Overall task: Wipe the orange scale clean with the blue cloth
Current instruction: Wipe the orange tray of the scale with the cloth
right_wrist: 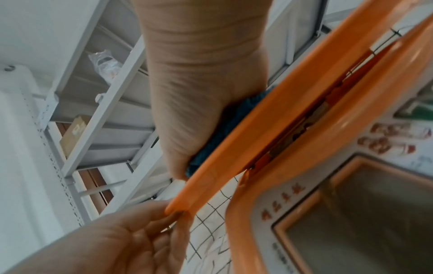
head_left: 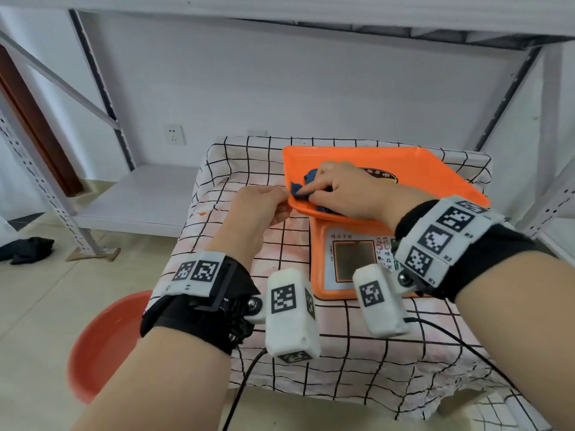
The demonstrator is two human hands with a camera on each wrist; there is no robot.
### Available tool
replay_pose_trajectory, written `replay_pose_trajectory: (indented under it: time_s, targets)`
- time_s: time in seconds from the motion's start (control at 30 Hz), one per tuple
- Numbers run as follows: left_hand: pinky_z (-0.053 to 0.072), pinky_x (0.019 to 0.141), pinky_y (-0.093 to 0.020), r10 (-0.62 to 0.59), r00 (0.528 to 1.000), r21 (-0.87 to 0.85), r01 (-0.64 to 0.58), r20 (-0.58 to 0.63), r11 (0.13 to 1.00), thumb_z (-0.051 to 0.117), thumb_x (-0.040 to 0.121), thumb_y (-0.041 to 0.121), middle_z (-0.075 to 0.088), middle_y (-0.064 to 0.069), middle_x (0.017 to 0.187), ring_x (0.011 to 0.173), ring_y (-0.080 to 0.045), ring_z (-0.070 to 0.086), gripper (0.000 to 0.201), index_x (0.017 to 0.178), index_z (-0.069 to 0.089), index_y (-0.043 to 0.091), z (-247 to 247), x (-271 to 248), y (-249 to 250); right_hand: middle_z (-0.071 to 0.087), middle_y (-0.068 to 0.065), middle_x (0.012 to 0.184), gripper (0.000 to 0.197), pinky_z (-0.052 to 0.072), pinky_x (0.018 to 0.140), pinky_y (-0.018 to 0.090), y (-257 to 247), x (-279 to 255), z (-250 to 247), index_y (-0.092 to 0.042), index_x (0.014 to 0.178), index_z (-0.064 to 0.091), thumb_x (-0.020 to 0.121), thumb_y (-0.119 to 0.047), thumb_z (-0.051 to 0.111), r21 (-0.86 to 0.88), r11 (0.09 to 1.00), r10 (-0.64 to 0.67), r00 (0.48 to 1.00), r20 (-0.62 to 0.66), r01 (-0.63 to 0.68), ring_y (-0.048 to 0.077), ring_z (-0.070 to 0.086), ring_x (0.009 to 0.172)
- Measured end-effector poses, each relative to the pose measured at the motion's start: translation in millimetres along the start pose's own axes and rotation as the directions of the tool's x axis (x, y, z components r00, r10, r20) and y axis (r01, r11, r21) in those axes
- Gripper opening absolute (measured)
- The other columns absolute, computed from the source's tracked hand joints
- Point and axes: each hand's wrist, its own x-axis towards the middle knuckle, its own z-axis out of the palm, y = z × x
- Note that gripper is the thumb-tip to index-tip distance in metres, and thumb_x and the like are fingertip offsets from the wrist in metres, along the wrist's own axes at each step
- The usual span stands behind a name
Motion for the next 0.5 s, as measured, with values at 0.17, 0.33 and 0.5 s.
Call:
replay_pose_trajectory:
  time_s: [0.17, 0.33, 0.5]
  targets:
    - [0.051, 0.059, -0.018, 0.001, 1.000, -0.002, -0.001, -0.016, 1.000, 0.059, 0.089, 0.007, 0.062, -0.008, 0.071, 0.063, -0.012, 0.057, 0.012, 0.078, 0.066, 0.006, 1, -1, 0, 0.050, 0.019, 0.094, 0.032, 0.044, 0.084, 0.039, -6, -8, -2, 0.000, 0.092, 0.070, 0.091, -0.028, 0.053, 0.186, 0.982, 0.022, 1.000, 0.010, -0.023, 0.023, 0.049, 0.083]
    - [0.053, 0.061, -0.018, 0.004, 1.000, -0.001, -0.004, -0.020, 1.000, 0.059, 0.090, 0.010, 0.065, -0.007, 0.073, 0.064, -0.012, 0.060, 0.012, 0.080, 0.065, 0.007, 1, -2, -1, 0.054, 0.008, 0.092, 0.034, 0.041, 0.069, 0.021, 4, -21, -14, -0.008, 0.074, 0.070, 0.092, -0.033, 0.055, 0.211, 0.978, -0.013, 0.999, 0.040, 0.004, 0.012, 0.049, 0.070]
    - [0.053, 0.062, -0.018, 0.003, 1.000, -0.010, -0.003, -0.030, 1.000, 0.056, 0.093, 0.010, 0.064, -0.005, 0.072, 0.061, -0.009, 0.059, 0.015, 0.080, 0.064, 0.008, 2, -2, -1, 0.054, -0.009, 0.088, 0.017, 0.038, 0.075, 0.022, 12, -20, -12, -0.024, 0.093, 0.075, 0.090, -0.030, 0.059, 0.178, 0.982, -0.063, 0.997, 0.036, 0.056, 0.003, 0.049, 0.083]
